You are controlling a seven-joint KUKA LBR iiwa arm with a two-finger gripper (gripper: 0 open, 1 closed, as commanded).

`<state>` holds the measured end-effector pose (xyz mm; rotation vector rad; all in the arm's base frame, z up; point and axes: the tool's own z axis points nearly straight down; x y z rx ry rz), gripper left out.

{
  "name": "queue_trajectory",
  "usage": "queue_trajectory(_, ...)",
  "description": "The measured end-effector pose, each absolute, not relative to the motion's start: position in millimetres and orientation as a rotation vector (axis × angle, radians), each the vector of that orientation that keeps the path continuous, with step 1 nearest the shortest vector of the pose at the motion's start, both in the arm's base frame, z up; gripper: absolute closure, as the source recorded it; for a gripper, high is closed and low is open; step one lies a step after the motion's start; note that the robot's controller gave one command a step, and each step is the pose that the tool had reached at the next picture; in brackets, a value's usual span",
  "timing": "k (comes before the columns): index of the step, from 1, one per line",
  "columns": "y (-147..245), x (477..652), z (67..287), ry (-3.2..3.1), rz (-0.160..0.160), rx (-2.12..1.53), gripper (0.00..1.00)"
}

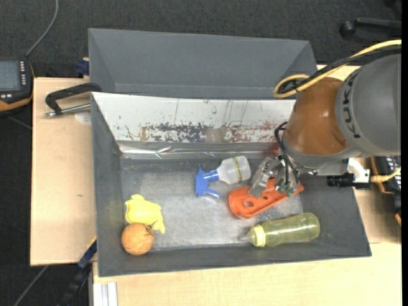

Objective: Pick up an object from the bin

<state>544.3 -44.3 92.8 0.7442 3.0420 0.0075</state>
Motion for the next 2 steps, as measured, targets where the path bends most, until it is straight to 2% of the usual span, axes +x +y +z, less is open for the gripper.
queue_trajectory(1, -45.8, 547.1, 72.3, 3.042, 0.008, 0.740, 1.00)
queue_trajectory(2, -45.3, 544.7, 71.4, 2.947, 0.011, 1.058, 1.00)
